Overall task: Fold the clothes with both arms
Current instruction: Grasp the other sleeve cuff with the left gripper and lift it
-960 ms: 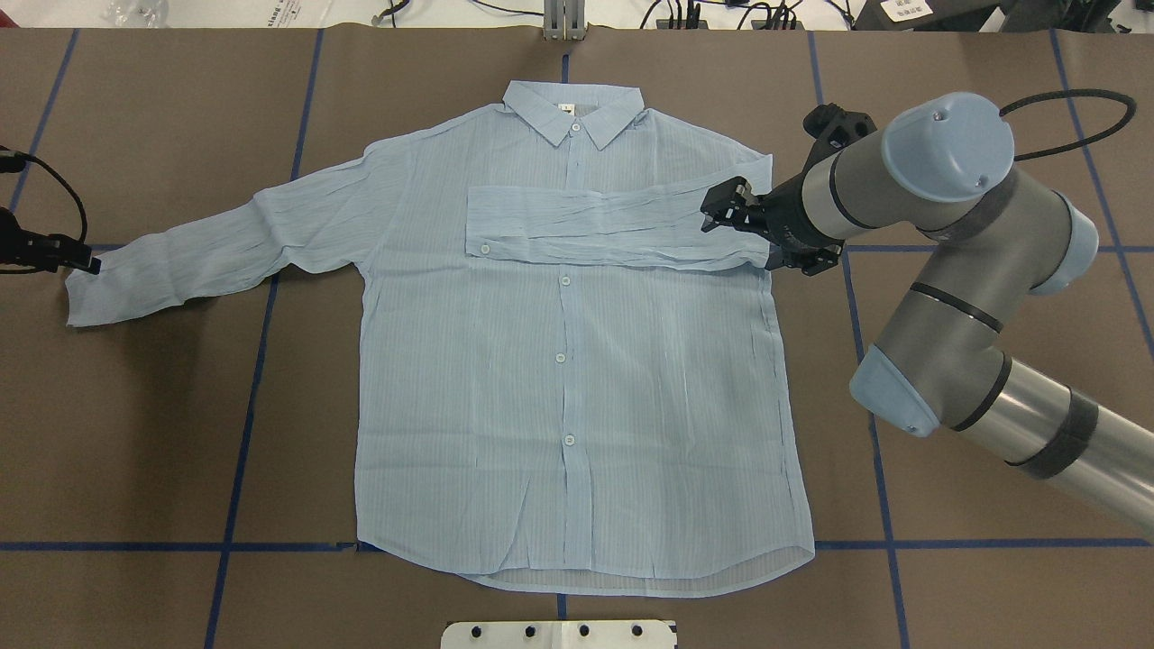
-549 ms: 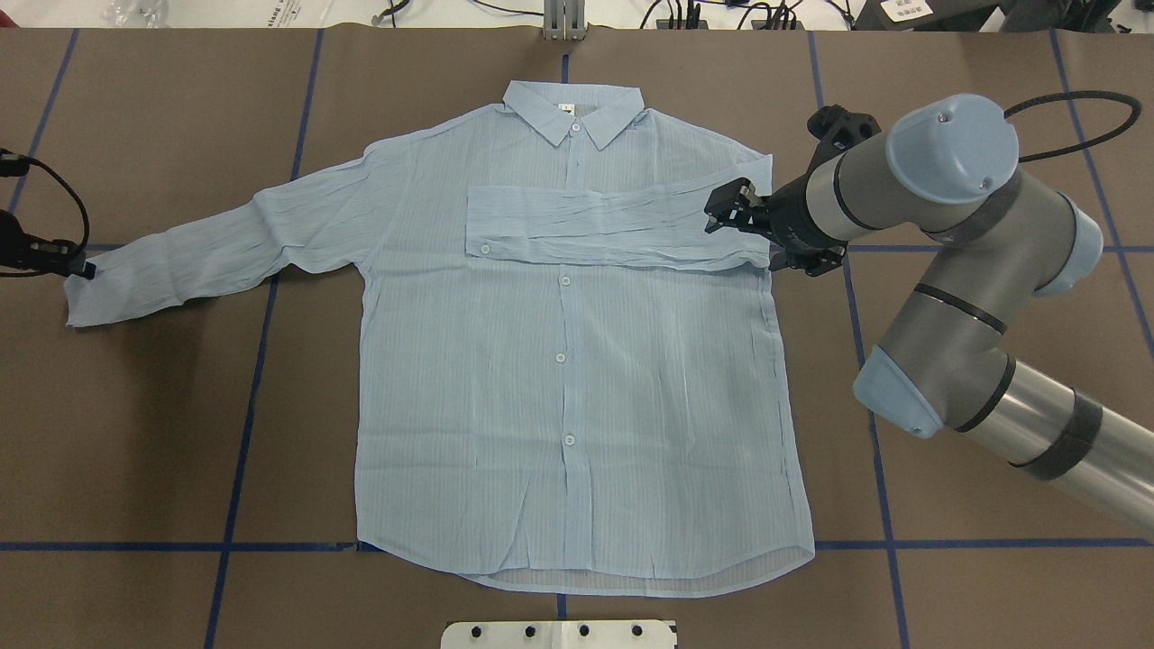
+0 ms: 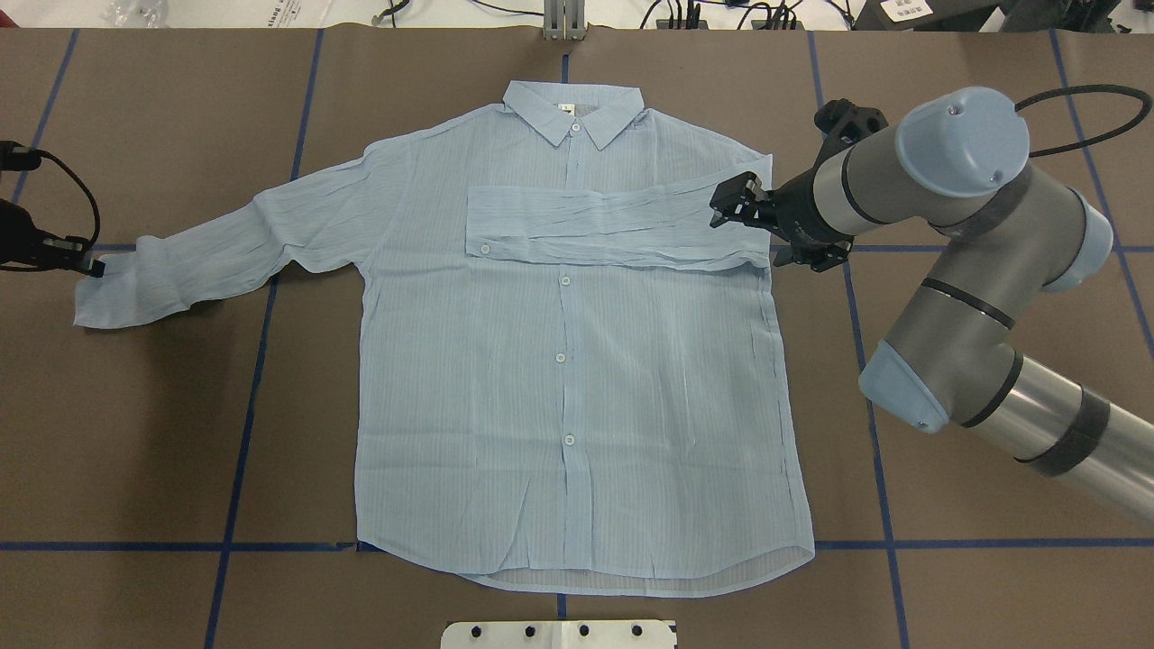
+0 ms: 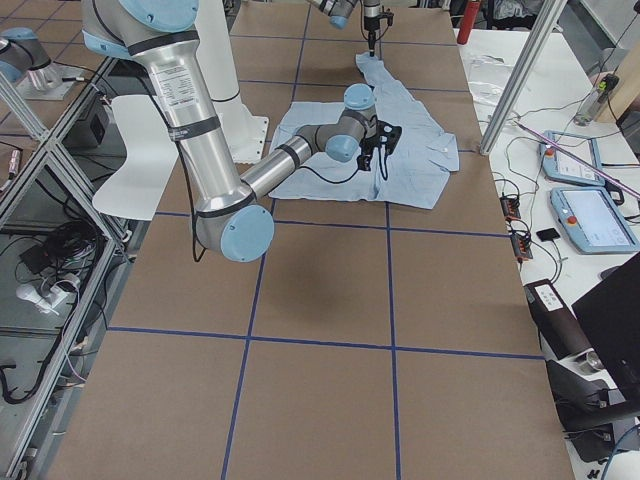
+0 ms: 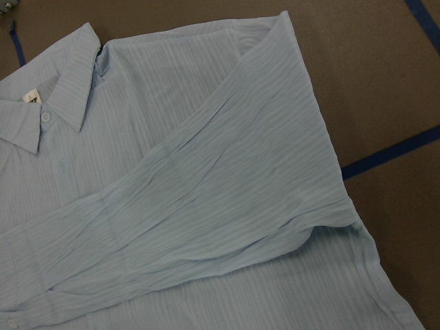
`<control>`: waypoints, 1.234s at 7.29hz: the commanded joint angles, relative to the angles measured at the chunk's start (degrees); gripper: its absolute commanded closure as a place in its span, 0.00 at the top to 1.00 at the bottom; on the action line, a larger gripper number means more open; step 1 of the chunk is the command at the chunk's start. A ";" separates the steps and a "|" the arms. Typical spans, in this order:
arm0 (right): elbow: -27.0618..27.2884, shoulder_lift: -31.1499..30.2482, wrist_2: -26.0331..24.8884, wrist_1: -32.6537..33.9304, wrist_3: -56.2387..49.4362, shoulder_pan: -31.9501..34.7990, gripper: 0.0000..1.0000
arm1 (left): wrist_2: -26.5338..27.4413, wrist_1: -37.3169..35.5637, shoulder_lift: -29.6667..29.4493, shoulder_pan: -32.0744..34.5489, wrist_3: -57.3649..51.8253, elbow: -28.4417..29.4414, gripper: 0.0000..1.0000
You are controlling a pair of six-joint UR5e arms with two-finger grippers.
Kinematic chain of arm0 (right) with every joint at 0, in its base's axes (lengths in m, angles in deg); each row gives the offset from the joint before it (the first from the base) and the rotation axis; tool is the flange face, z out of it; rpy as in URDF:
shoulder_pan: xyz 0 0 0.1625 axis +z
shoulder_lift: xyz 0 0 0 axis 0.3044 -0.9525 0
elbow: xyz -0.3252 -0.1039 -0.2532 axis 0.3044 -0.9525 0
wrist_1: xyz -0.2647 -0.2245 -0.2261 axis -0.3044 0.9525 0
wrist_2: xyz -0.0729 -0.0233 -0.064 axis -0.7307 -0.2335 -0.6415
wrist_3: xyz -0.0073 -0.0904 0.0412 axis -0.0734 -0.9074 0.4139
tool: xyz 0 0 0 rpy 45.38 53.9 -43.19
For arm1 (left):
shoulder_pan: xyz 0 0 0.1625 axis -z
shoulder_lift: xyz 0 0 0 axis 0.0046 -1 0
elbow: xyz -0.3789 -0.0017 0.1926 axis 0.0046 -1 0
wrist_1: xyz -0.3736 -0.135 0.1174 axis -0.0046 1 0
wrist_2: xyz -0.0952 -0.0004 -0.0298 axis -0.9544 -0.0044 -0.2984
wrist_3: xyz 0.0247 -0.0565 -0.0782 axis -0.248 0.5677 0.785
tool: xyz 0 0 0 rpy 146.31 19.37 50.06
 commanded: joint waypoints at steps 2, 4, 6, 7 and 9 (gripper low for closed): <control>1.62 -6.82 3.66 -0.16 -11.24 5.12 1.00 | -2.02 -22.28 -9.66 -2.01 14.29 -17.03 0.00; 1.53 -10.94 6.29 -0.24 -19.24 9.34 1.00 | -1.85 -25.69 -22.39 -10.42 36.47 -17.07 0.00; 1.36 -13.60 6.66 -0.24 -24.98 12.17 1.00 | -1.76 -24.64 -34.33 -13.00 48.29 -10.53 0.00; 1.27 -14.04 6.57 -0.24 -25.43 12.26 1.00 | -0.19 -21.94 -41.63 -14.75 52.71 -3.25 0.00; 0.92 -14.48 6.31 -0.24 -25.52 12.26 1.00 | 5.77 -15.00 -48.18 -18.71 58.19 7.24 0.00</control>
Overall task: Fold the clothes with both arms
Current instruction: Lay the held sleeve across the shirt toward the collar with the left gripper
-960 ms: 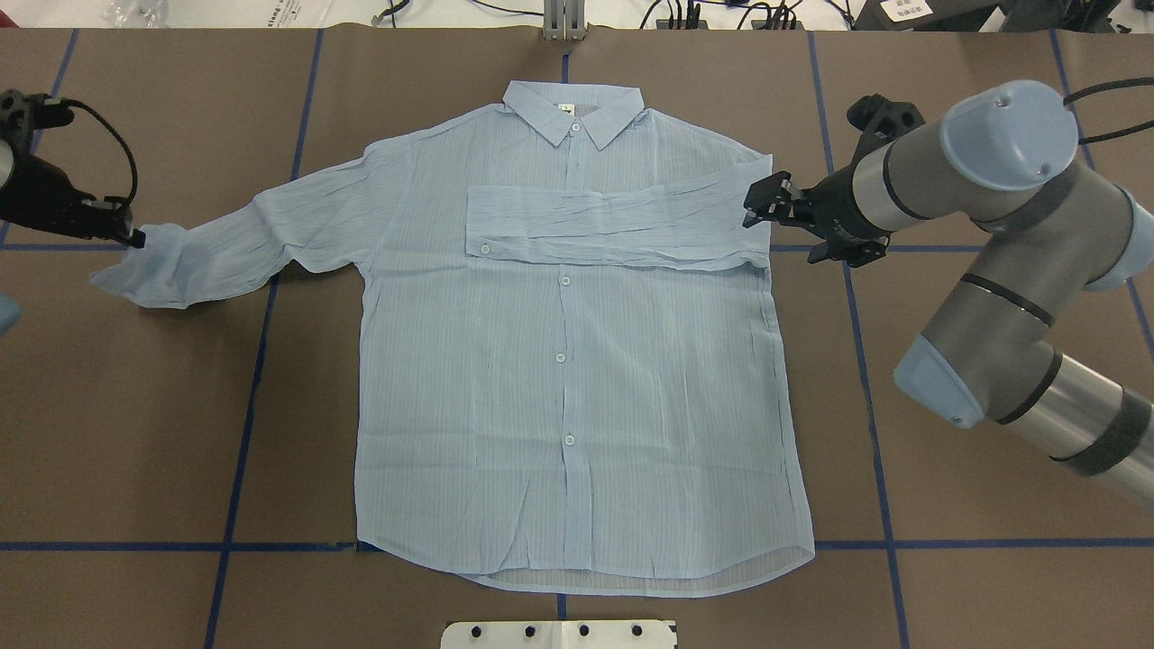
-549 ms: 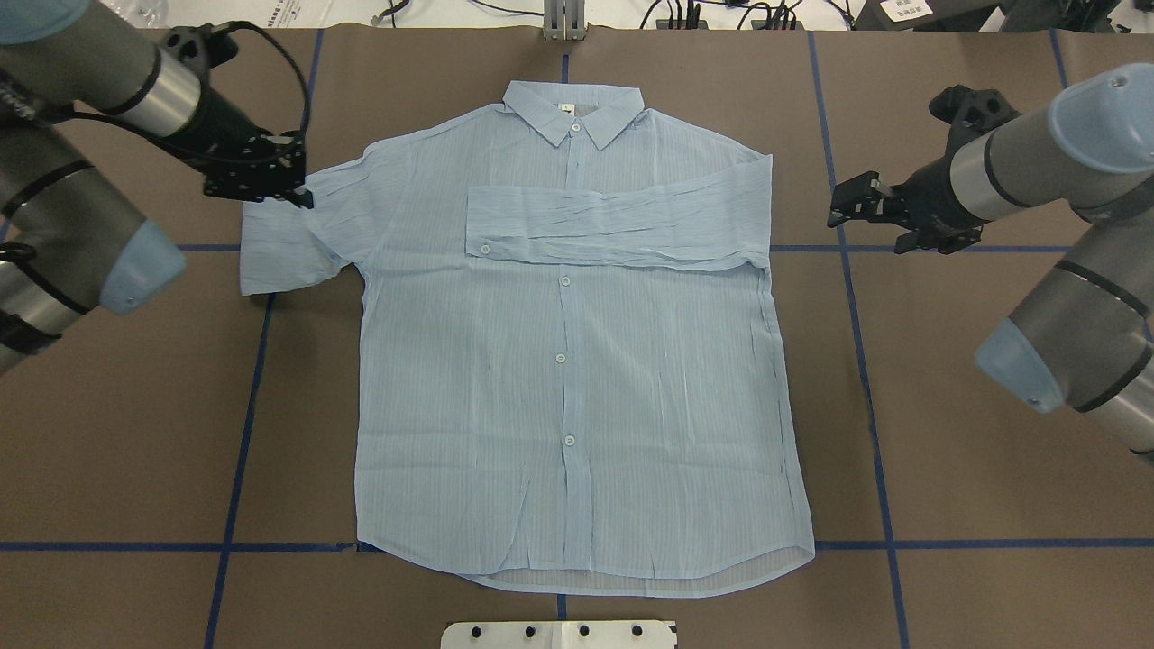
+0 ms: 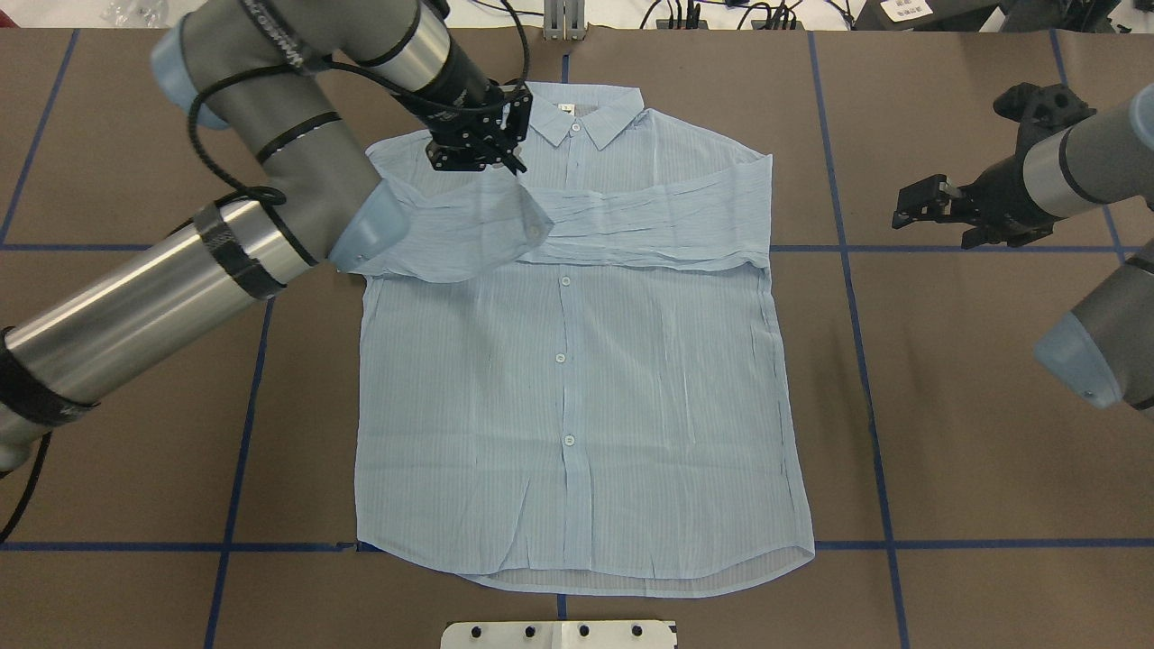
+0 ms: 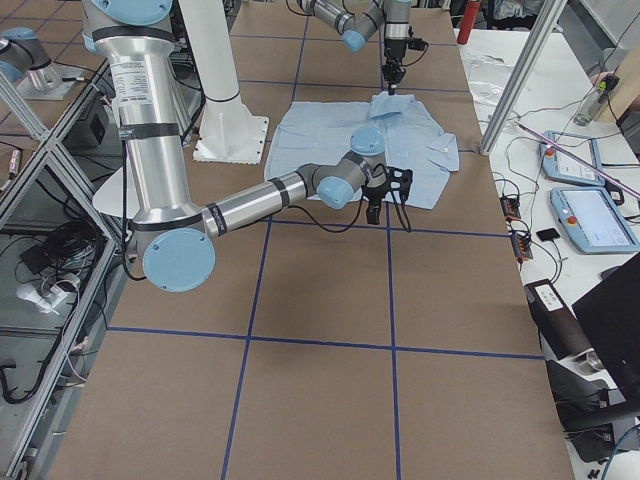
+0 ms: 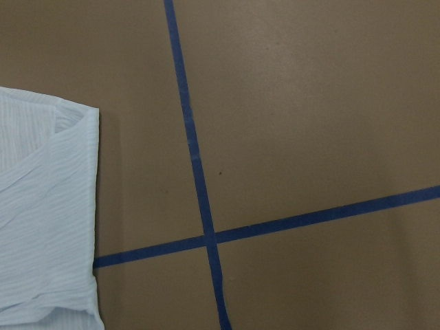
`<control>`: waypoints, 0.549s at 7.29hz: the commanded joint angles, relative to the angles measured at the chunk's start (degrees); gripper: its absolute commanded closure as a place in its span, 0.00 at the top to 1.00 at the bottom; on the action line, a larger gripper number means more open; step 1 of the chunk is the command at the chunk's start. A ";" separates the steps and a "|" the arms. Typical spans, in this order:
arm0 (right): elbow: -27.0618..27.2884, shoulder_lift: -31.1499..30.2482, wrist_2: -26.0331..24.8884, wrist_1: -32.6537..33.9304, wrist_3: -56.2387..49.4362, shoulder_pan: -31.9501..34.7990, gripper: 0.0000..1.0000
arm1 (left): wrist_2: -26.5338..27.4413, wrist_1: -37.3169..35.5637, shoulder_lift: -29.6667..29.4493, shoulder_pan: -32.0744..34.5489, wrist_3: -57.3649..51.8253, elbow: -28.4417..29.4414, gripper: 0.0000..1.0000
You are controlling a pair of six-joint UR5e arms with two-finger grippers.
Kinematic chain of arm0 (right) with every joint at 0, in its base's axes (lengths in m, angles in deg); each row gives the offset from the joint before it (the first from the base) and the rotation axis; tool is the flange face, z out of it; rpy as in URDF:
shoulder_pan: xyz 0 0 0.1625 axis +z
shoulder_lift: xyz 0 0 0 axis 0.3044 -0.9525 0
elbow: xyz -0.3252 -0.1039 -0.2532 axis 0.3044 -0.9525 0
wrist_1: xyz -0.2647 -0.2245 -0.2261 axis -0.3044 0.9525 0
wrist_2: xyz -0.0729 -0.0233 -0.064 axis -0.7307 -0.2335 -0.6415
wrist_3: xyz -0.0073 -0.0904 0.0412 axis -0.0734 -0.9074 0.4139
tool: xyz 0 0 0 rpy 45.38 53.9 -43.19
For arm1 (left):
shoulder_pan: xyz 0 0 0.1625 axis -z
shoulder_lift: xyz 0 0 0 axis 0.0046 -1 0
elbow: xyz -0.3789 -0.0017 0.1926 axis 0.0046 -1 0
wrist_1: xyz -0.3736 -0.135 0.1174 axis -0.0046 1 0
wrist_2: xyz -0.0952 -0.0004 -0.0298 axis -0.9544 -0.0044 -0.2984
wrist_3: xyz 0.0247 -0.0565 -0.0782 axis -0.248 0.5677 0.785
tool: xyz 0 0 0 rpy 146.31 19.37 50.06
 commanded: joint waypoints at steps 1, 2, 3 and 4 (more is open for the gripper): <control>-0.59 -0.17 -0.25 0.00 -0.36 0.00 1.00 | 5.18 5.86 -5.42 -3.25 4.63 8.28 0.00; -1.29 -0.08 -0.34 0.00 -0.62 -0.08 1.00 | 6.68 9.01 -7.60 -3.95 6.21 12.31 0.00; -1.91 -0.08 -0.34 0.00 -1.06 -0.08 1.00 | 9.04 11.83 -9.28 -4.66 7.79 15.31 0.00; -2.44 -0.08 -0.34 0.00 -1.41 -0.08 1.00 | 10.11 12.29 -9.73 -5.01 8.07 15.60 0.00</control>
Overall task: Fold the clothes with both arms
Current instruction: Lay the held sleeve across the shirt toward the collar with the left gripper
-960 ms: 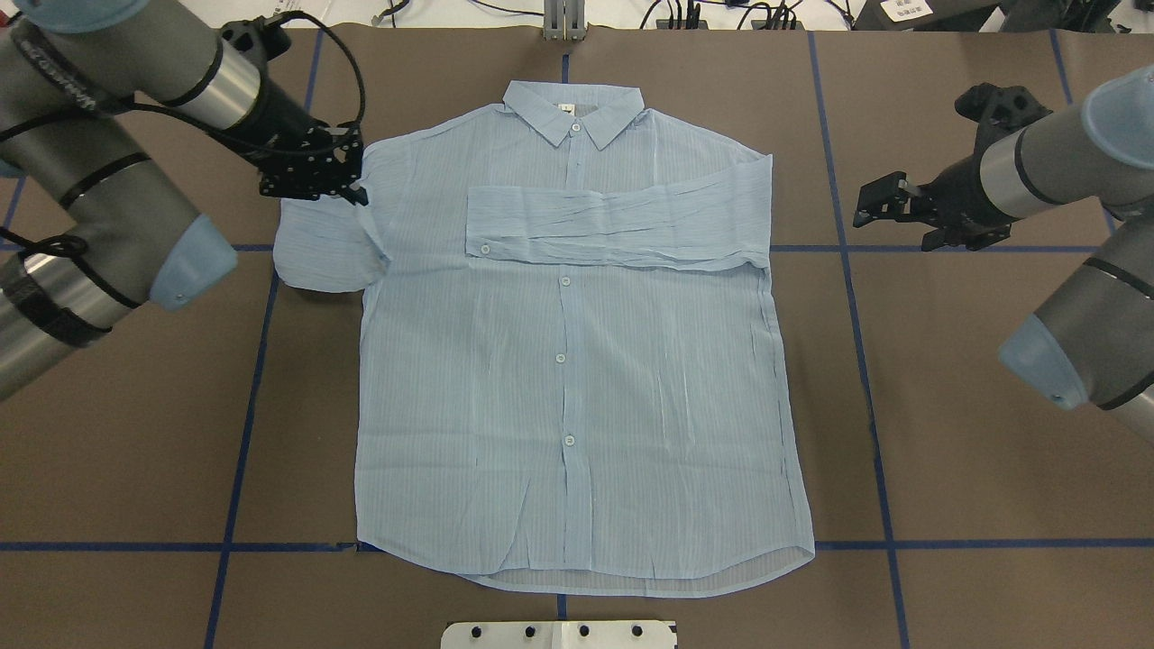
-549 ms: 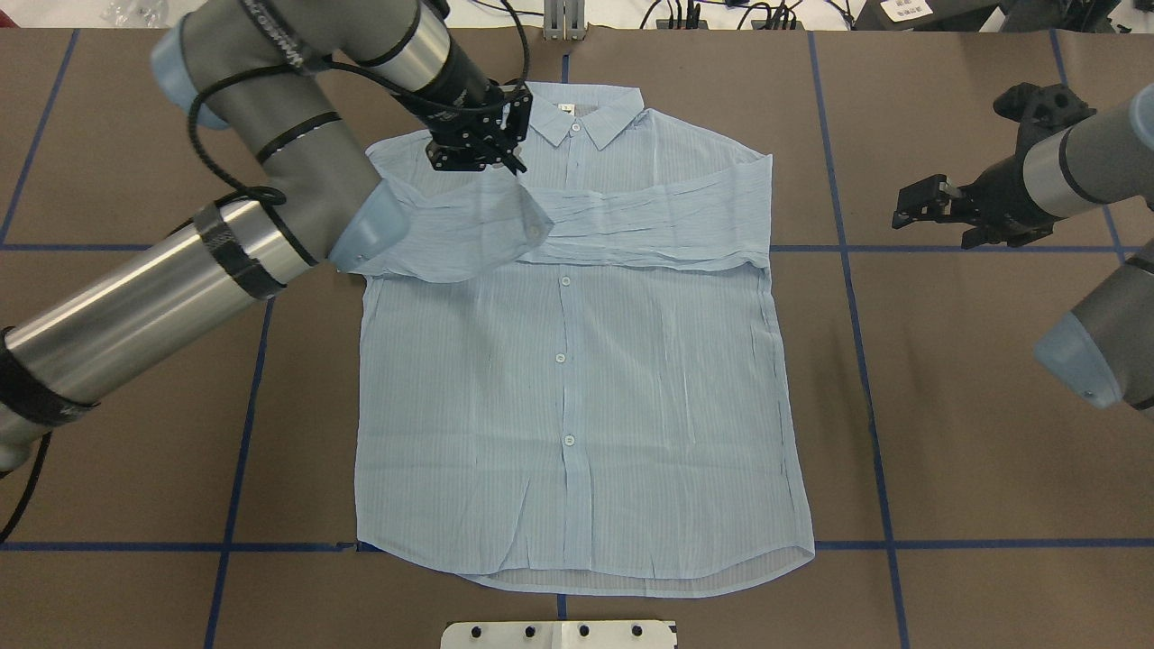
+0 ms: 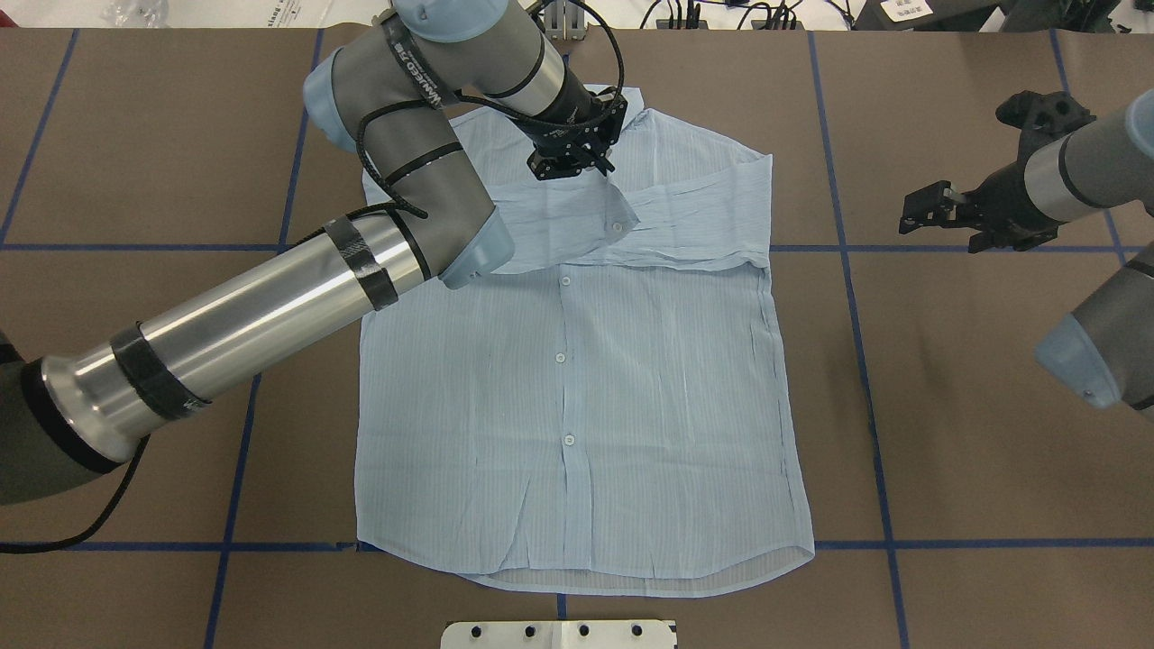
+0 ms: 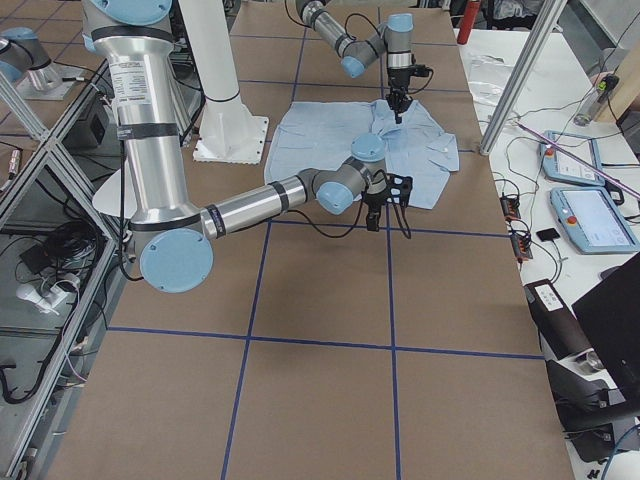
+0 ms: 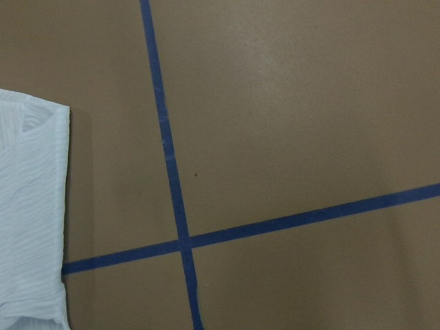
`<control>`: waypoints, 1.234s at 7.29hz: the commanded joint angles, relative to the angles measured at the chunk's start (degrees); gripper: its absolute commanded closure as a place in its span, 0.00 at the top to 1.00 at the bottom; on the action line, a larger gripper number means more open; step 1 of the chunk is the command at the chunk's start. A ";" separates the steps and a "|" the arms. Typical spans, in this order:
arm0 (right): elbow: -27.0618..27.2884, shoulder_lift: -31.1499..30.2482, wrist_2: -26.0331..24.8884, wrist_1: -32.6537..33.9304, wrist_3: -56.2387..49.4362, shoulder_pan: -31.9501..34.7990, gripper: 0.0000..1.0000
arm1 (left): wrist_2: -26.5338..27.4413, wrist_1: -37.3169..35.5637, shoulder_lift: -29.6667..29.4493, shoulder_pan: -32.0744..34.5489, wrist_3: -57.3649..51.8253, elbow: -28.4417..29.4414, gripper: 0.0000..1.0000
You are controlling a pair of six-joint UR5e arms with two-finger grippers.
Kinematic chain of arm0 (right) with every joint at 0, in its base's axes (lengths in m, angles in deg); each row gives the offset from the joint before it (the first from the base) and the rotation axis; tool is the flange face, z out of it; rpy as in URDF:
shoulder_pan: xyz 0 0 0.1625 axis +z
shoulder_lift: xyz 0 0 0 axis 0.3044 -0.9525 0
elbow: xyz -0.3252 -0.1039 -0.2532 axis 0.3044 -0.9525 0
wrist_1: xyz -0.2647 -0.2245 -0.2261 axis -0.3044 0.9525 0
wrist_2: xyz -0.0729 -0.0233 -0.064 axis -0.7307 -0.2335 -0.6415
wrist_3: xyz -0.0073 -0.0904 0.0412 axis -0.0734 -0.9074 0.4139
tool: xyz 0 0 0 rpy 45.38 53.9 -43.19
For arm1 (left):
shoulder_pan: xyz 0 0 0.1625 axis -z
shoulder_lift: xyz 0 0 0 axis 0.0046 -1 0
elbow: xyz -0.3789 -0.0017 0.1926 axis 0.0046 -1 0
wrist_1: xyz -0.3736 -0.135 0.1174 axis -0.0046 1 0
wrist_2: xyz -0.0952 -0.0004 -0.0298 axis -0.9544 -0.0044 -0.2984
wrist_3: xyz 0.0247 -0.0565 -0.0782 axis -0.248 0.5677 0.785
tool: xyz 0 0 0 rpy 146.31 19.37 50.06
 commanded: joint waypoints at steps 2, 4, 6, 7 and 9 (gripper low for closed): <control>-1.23 0.37 -0.02 0.00 -0.36 -0.02 1.00 | 4.12 3.84 -2.88 -1.00 4.14 3.71 0.00; -2.19 0.54 -0.11 -1.05 -0.36 -0.11 1.00 | 5.54 4.72 -3.68 -1.61 4.68 4.77 0.28; -4.91 0.54 -0.02 -5.52 -0.01 -0.11 1.00 | 6.68 6.22 -5.34 -1.70 6.77 5.66 0.73; -5.44 0.54 0.07 -7.02 0.43 -0.37 1.00 | 6.69 6.14 -5.96 -1.70 7.40 5.40 0.83; -2.31 0.54 -0.02 -8.87 8.10 -4.38 1.00 | 5.99 5.09 -3.18 -1.53 8.02 -1.84 0.84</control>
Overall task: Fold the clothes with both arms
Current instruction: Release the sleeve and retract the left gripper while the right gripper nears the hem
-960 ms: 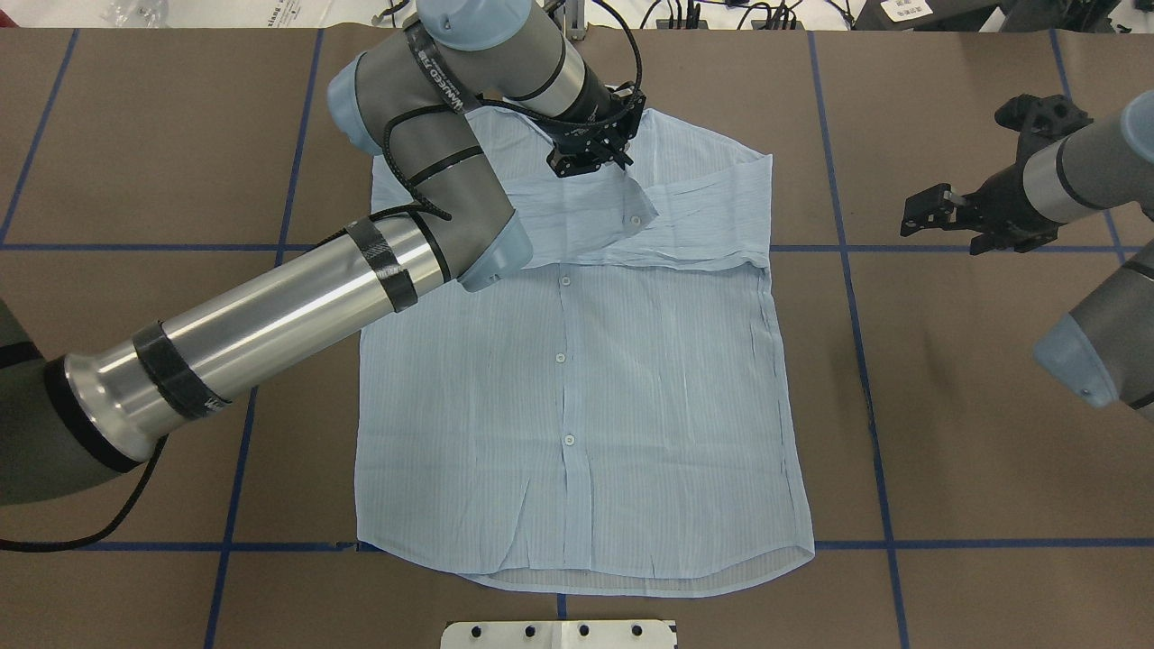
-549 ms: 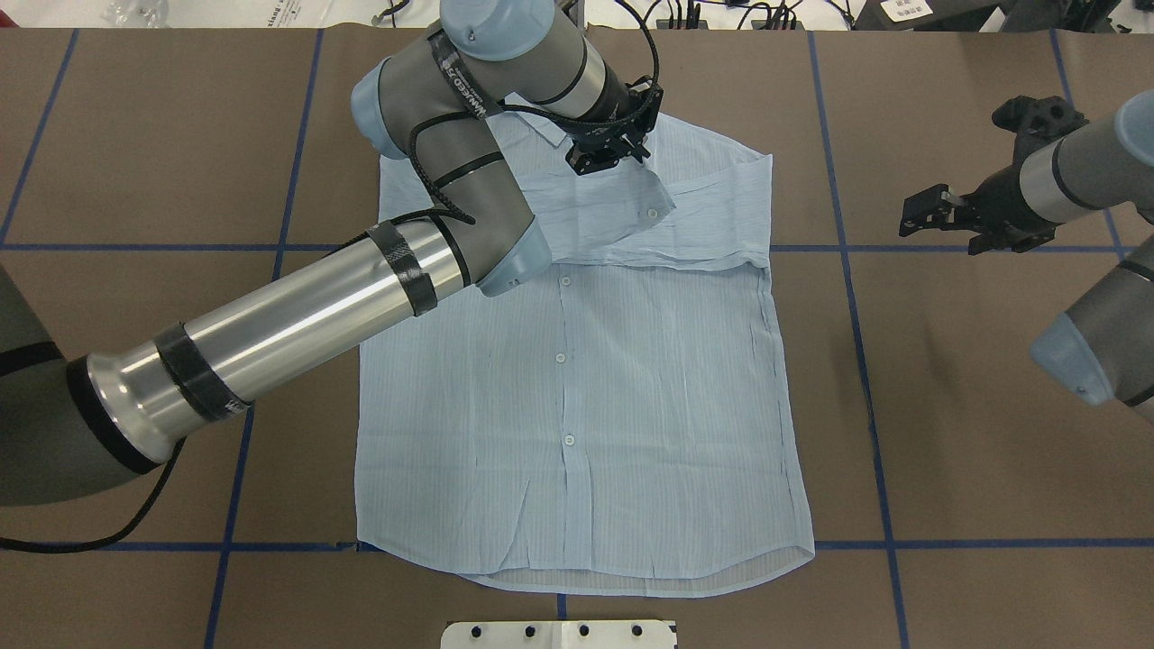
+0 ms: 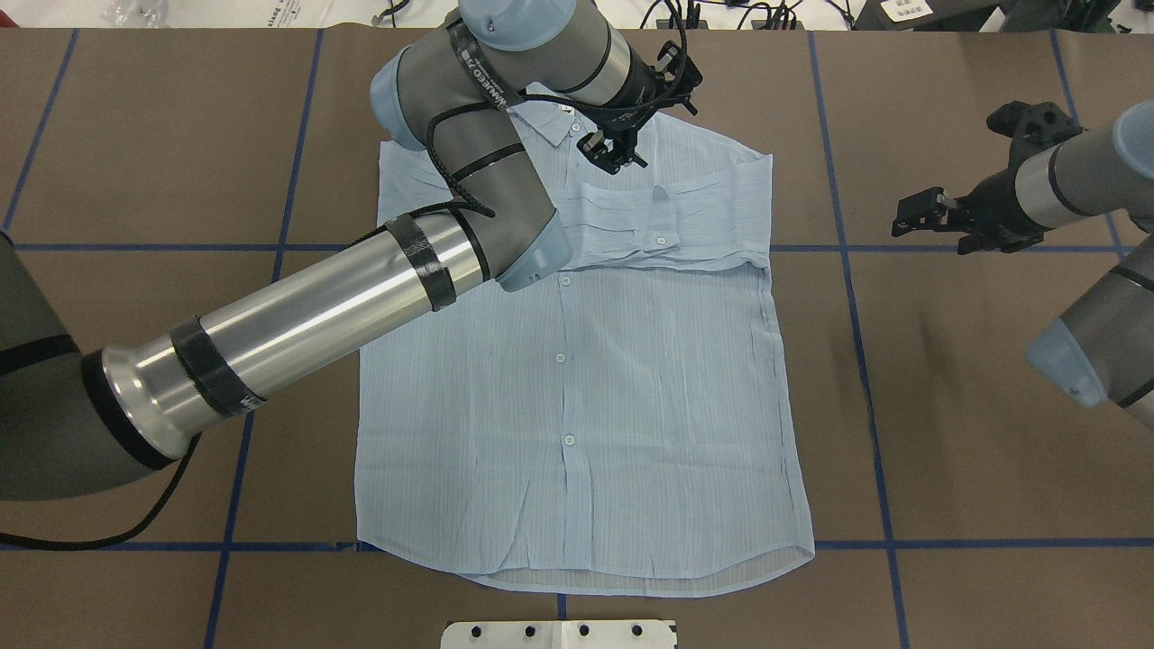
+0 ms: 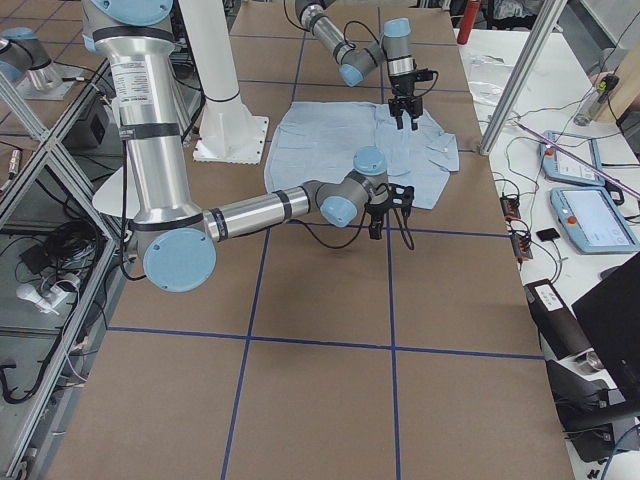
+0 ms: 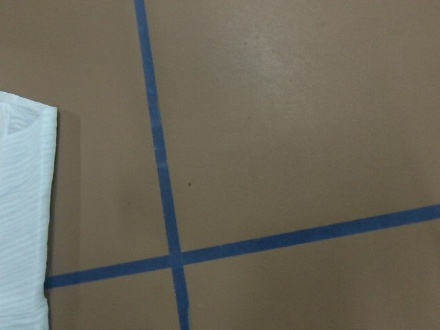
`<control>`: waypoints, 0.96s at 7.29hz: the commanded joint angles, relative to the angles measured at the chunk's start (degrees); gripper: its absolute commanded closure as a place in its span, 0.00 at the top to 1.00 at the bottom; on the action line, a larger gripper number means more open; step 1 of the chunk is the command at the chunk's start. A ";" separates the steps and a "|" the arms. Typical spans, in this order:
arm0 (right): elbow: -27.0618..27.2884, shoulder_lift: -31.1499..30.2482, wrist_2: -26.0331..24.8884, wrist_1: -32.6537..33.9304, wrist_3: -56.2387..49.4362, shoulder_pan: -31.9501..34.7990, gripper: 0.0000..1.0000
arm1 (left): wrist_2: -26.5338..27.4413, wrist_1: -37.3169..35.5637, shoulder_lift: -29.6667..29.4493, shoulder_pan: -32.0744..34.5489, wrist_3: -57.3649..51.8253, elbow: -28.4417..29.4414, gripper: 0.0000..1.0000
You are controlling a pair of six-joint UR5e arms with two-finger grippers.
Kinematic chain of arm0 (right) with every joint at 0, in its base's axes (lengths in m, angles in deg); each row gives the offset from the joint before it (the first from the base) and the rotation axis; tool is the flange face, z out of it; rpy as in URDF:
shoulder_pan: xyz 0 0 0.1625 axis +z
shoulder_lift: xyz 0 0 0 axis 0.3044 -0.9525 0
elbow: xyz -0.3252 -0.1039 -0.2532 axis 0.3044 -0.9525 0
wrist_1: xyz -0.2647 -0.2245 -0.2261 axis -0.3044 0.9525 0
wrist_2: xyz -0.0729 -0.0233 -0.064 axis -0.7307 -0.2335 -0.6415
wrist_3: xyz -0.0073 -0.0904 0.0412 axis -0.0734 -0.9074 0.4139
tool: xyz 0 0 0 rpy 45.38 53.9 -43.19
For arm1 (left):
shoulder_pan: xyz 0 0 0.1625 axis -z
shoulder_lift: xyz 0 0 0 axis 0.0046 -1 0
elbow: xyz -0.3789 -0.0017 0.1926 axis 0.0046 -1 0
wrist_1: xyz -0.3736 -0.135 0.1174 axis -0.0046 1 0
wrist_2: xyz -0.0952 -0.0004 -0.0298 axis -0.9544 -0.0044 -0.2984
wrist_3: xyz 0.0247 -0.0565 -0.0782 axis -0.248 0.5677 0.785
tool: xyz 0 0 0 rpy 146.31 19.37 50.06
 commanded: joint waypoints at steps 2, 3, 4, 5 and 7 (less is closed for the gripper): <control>6.21 -1.05 -8.08 -6.16 23.77 -13.77 1.00 | -5.13 -2.71 14.91 0.05 0.16 -22.21 0.84; 8.06 -1.67 -10.65 -6.18 29.85 -18.53 1.00 | -5.33 -2.63 21.60 0.13 -1.49 -29.08 0.83; 11.38 -3.33 -10.85 -5.31 35.31 -21.36 1.00 | -5.34 -2.89 26.97 0.57 -6.99 -33.67 0.83; 16.90 -9.61 -11.11 -5.21 37.62 -23.92 0.99 | -4.99 -2.89 33.12 0.66 -10.27 -39.20 0.83; 22.74 -19.31 -21.61 -4.95 38.08 -33.92 0.98 | -4.20 -2.89 37.92 1.36 -15.29 -44.61 0.83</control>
